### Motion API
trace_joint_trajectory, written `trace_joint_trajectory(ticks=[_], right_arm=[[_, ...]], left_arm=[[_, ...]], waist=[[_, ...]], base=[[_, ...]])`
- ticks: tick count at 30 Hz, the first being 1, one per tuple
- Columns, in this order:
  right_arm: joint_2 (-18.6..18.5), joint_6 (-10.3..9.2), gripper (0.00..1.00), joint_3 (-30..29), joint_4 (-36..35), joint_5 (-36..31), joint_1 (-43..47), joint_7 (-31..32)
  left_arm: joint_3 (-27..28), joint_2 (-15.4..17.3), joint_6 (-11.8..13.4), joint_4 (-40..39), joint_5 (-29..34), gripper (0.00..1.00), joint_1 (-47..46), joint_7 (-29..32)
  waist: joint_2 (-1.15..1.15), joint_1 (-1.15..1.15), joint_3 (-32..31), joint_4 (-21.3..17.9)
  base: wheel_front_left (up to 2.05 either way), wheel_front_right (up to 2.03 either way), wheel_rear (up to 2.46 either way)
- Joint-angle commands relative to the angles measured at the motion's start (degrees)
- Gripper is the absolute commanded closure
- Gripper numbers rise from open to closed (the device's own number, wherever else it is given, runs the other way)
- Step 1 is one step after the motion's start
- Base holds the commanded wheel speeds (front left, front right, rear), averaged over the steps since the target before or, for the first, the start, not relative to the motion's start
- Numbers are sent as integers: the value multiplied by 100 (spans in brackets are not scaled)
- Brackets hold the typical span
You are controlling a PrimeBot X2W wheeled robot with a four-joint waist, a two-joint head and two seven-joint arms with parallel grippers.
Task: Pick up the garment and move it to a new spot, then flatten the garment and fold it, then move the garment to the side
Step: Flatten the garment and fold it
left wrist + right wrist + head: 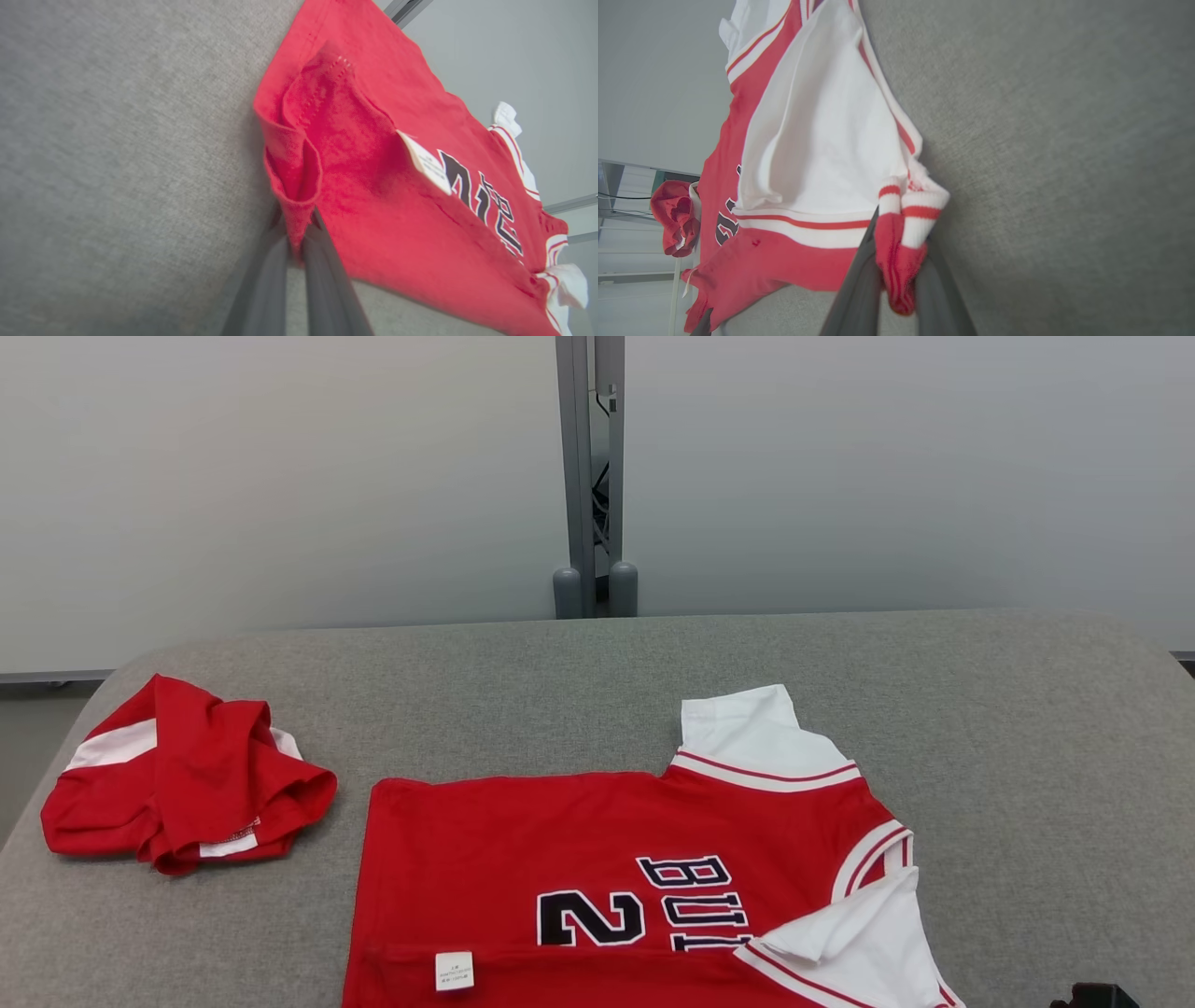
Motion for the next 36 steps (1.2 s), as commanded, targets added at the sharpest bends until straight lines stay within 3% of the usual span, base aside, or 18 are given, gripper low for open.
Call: trace_joint_trajectory(ticks=[1, 17, 30, 31, 32, 33, 34, 36], right_arm=[[-54, -6, 100, 32, 33, 38, 130, 62], [-274, -10, 100, -147, -253, 4, 247, 91], [-382, -9, 100, -132, -438, -41, 446, 550], [-380, -9, 53, -139, -431, -67, 443, 550], [-353, -9, 0, -157, -444, -33, 445, 578], [-334, -9, 0, -177, -452, -19, 444, 572], [-325, -10, 0, -187, -452, -23, 442, 582], [-331, -17, 0, -216, -449, -28, 458, 609]], left_arm=[[10, 54, 57, -6, 29, 100, 52, -3], [480, 62, 95, -353, 216, 100, 307, -5], [379, 56, 206, -423, 488, 100, 452, -4], [354, 56, 221, -395, 464, 100, 466, -3], [337, 55, 255, -377, 454, 78, 470, -3], [357, 56, 293, -382, 460, 57, 470, -3], [369, 56, 330, -396, 433, 0, 485, -3], [392, 44, 425, -444, 450, 0, 502, -2]], waist=[[0, 0, -6, 1], [0, 0, -93, -33], [0, 0, -36, -67], [0, 0, -34, -72], [0, 0, -34, -79], [0, 0, -36, -86], [0, 0, -39, -93], [0, 0, -47, -106]], base=[[0, 0, 0], [0, 0, 0], [0, 0, 0], [0, 0, 0], [0, 0, 0], [0, 0, 0], [0, 0, 0], [0, 0, 0]])
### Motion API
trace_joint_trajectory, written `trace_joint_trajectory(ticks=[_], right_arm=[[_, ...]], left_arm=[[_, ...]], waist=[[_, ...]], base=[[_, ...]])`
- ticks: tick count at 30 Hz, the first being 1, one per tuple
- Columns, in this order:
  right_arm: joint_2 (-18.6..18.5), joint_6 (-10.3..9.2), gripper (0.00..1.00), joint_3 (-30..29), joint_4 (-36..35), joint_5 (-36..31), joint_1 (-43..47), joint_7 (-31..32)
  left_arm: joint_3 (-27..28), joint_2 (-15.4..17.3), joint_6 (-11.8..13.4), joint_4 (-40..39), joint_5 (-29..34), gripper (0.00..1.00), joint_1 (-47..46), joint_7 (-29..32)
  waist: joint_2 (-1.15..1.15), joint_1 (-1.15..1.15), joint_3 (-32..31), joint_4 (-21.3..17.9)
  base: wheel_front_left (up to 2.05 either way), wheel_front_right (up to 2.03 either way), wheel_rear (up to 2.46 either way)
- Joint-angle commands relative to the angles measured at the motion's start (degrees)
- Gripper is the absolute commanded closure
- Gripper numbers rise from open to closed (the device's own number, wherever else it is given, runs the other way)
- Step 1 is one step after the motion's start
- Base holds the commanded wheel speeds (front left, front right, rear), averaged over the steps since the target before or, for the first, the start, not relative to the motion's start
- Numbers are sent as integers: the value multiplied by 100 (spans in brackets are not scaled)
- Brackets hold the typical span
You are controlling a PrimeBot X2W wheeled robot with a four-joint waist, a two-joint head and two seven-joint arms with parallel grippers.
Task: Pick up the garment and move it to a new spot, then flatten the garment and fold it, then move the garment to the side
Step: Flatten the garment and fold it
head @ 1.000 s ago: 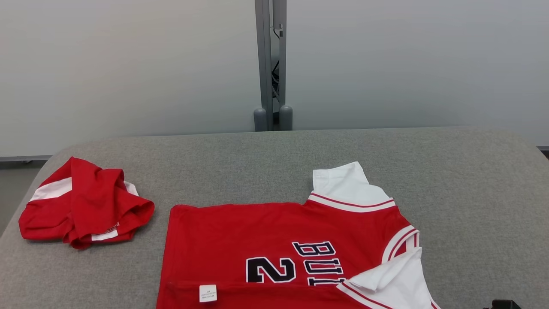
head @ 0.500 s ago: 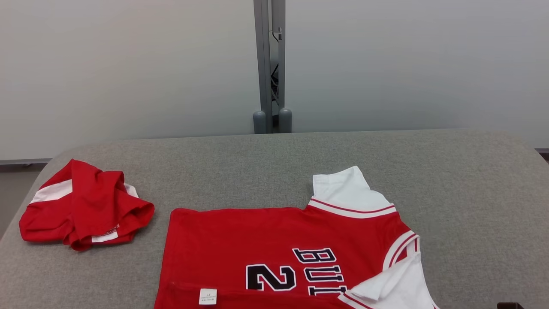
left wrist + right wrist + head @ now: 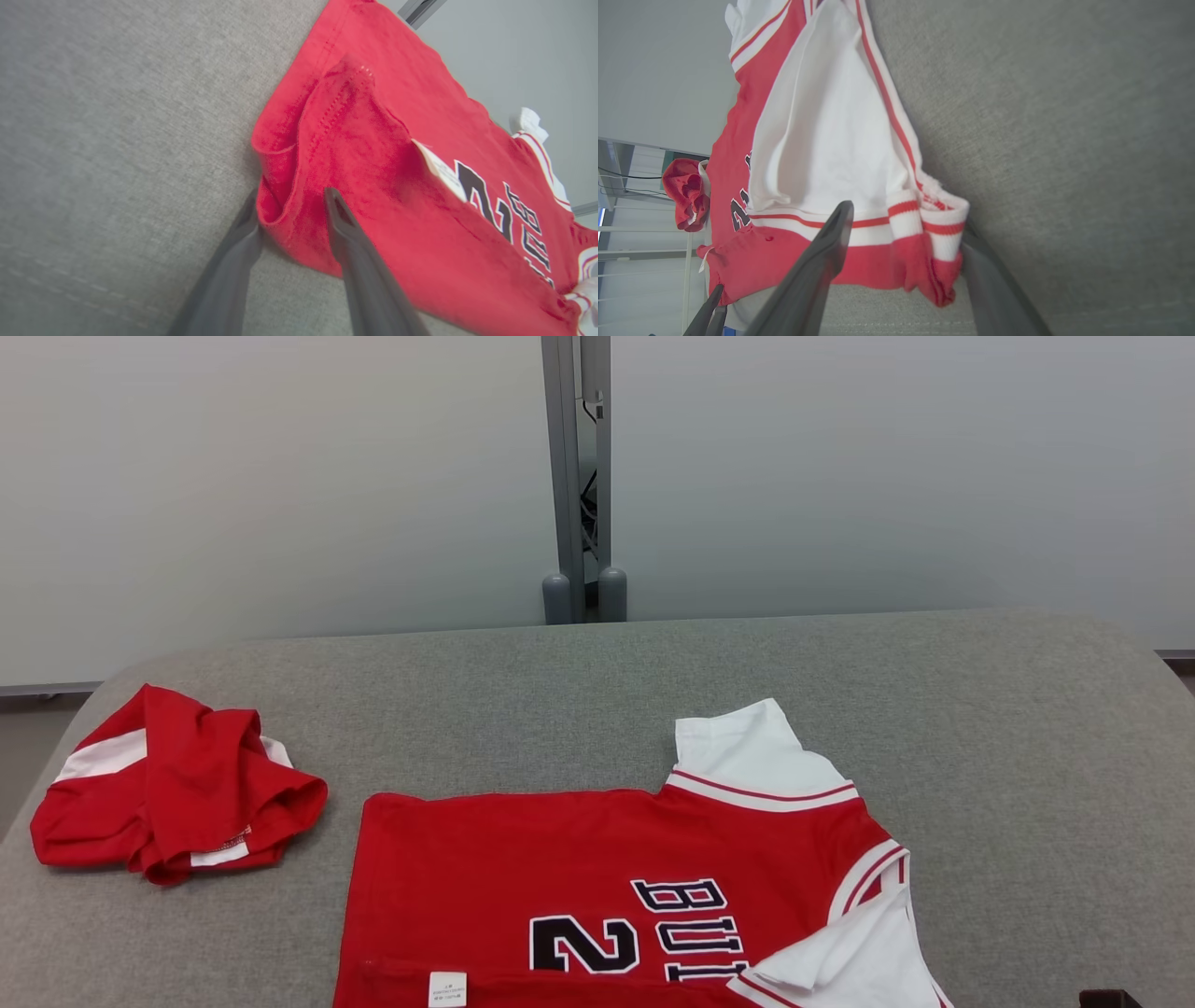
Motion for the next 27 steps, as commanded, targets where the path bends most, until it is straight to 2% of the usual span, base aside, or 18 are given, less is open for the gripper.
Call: trace_joint_trajectory(ticks=[1, 9, 12, 15, 18, 21, 24, 27], right_arm=[[-56, -34, 0, -35, 63, 25, 115, 49], [-302, -24, 0, -405, 274, -175, -39, -402], [-394, -18, 0, -526, 216, -380, -233, -662], [-529, -19, 0, -619, 37, -804, -494, -1225], [-590, -19, 0, -649, -297, -1378, -745, -1741], [-591, -19, 0, -851, -612, -2121, -945, -1951], [-371, -19, 0, -1535, -1116, -3090, -994, -1977], [56, -19, 0, -2212, -1717, -4243, -671, -1965]], left_arm=[[75, 41, 104, -51, 67, 0, 59, 3], [785, 167, 762, -1195, 1194, 0, 372, -2], [936, 210, 845, -1591, 1745, 0, 372, -2], [1038, 253, 833, -2074, 2346, 0, 252, -2], [1222, 242, 804, -2619, 2907, 0, 143, -1], [1377, 180, 740, -3101, 3401, 0, 0, -2], [1443, 125, 693, -3443, 3853, 0, -124, -1], [1414, 85, 637, -3493, 4134, 0, -192, -2]], waist=[[0, 0, -8, -9], [0, 0, -42, 6], [0, 0, -45, 15], [0, 0, -24, -25], [0, 0, 12, -63], [0, 0, 54, -104], [0, 0, 95, -145], [0, 0, 132, -162]], base=[[0, 0, 0], [0, 0, 0], [0, 0, 0], [0, 0, 0], [0, 0, 0], [0, 0, 0], [0, 0, 0], [0, 0, 0]])
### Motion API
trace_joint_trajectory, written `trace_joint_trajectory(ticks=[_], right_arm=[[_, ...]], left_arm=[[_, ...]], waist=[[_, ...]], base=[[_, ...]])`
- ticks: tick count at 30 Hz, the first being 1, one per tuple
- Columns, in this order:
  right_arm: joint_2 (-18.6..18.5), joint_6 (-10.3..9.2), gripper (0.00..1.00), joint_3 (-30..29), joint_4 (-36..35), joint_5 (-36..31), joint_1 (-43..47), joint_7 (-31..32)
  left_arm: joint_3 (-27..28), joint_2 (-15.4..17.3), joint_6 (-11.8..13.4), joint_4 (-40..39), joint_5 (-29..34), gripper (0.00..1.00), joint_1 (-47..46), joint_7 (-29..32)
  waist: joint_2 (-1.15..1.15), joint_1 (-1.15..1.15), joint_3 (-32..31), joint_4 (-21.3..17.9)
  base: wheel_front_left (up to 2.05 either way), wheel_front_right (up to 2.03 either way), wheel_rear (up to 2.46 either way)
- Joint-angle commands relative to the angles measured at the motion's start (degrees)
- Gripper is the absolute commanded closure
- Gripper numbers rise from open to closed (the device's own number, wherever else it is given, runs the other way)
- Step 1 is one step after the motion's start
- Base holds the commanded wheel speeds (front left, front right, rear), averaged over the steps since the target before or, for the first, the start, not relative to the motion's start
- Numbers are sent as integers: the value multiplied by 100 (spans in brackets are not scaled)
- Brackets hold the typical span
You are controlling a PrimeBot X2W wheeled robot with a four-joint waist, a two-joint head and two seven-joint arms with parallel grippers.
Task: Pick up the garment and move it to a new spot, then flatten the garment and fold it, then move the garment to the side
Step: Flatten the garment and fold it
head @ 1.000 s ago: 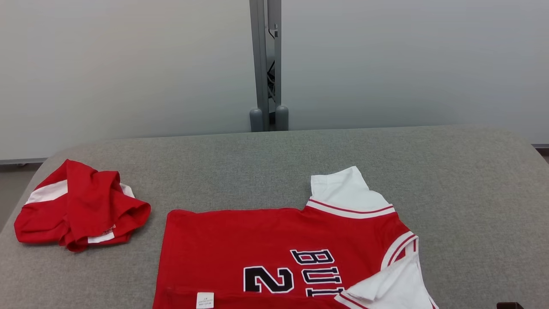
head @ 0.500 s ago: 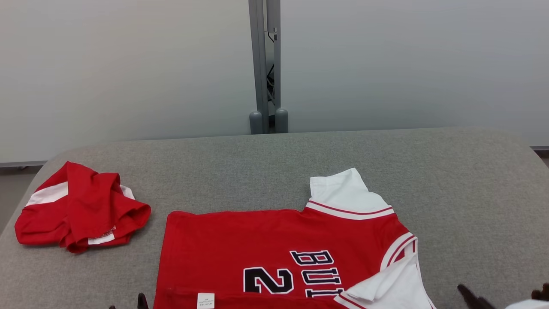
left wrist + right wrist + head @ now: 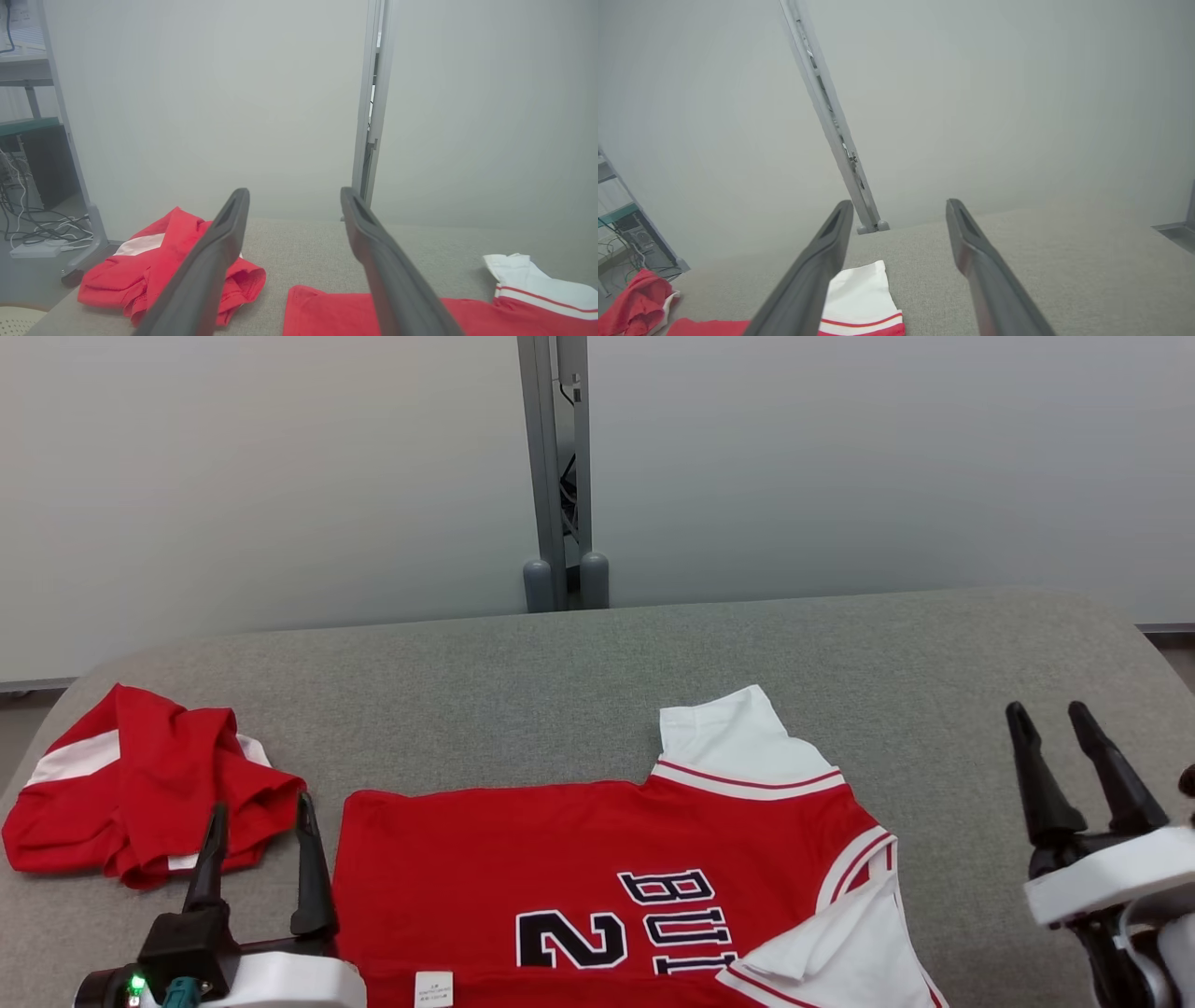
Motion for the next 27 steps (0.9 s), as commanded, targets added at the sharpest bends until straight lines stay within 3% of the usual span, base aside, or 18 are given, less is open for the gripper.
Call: trace_joint_trajectory(ticks=[1, 6, 10, 15, 21, 27], right_arm=[[109, 0, 0, -63, -83, -225, 185, 0], [691, -1, 0, -578, -913, -2201, 622, -2], [1207, 0, 0, -875, -1193, -2872, 901, -3], [1629, 1, 0, -1066, -1186, -3127, 1129, -4], [1786, -1, 0, -1076, -1108, -3283, 1222, -4], [1814, -1, 0, -1097, -1037, -3350, 1194, -4]], left_arm=[[0, 19, -47, 13, 81, 0, -59, -2], [-268, -9, -64, 104, 575, 0, 29, -1], [-401, -20, 35, 162, 761, 0, 101, -2], [-447, -36, 225, 358, 715, 0, 199, -2], [-495, -37, 374, 385, 530, 0, 239, -2], [-550, -36, 343, 326, 535, 0, 238, -2]], waist=[[0, 0, 13, -6], [0, 0, 66, -35], [0, 0, 91, -6], [0, 0, 114, -4], [0, 0, 134, 10], [0, 0, 145, 8]], base=[[0, 0, 0], [0, 0, 0], [0, 0, 0], [0, 0, 0], [0, 0, 0], [0, 0, 0]])
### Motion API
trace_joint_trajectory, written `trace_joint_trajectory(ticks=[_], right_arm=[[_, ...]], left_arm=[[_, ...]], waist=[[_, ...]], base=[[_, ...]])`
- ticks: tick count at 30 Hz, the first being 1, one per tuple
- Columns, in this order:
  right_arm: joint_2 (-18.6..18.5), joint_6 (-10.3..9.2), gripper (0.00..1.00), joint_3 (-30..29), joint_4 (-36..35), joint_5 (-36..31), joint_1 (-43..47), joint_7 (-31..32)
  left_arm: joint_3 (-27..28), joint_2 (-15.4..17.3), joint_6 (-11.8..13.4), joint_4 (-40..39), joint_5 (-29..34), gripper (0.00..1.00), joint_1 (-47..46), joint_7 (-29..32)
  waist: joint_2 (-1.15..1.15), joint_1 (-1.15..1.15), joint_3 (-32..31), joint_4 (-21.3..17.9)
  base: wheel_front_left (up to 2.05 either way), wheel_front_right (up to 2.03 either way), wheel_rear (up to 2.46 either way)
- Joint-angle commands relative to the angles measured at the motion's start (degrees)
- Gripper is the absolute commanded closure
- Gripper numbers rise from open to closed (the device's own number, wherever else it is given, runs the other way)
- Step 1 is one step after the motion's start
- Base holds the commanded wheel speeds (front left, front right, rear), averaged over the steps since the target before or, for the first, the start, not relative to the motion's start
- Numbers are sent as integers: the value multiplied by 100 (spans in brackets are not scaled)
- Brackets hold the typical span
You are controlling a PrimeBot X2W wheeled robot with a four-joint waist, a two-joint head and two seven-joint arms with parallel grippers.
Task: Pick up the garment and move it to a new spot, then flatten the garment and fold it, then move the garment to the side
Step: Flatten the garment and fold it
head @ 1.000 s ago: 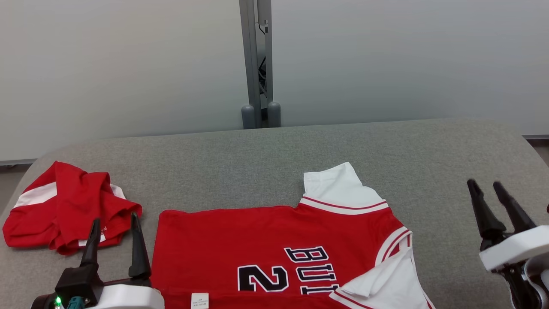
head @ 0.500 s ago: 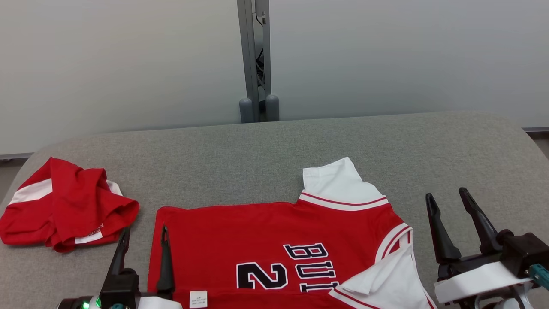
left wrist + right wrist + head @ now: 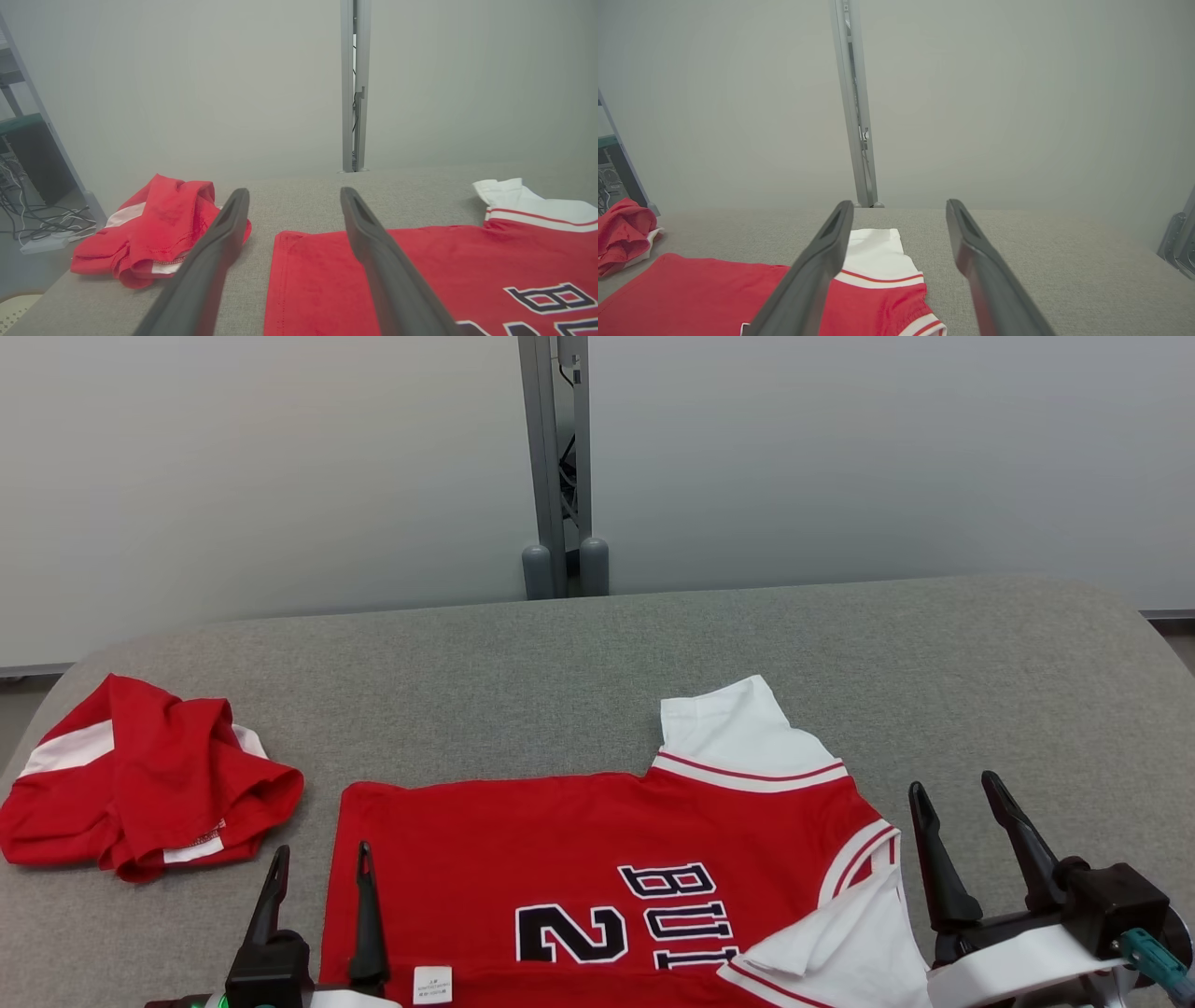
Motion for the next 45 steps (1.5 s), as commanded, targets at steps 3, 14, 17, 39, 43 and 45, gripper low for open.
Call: trace_joint_trajectory(ticks=[3, 14, 17, 39, 43, 45], right_arm=[[-17, -2, 0, -49, 21, -42, 6, -4], [-10, -2, 0, -79, 63, -69, 13, -4], [-6, -2, 0, -37, 68, -79, -16, -4], [71, -2, 0, 401, 140, 136, -682, -4], [83, -2, 0, 462, 165, 167, -796, -4], [90, -2, 0, 490, 178, 165, -827, -4]], left_arm=[[-7, 25, -21, -1, -51, 0, 18, -3], [-90, 25, -123, 209, -155, 0, 37, -3], [-64, 25, -190, 294, -187, 0, 1, -3], [-555, 1665, -1886, 3713, 353, 0, -3331, 954], [-821, 1831, -1988, 4142, 157, 0, -3767, 1227], [-1190, 1826, -1995, 4306, -87, 0, -3864, 1434]], waist=[[0, 0, 4, -7], [0, 0, 5, -61], [0, 0, 51, -101], [0, 0, 1340, -786], [0, 0, 1492, -901], [0, 0, 1523, -948]], base=[[0, 0, 0], [0, 0, 0], [0, 0, 0], [0, 0, 0], [0, 0, 0], [0, 0, 0]])
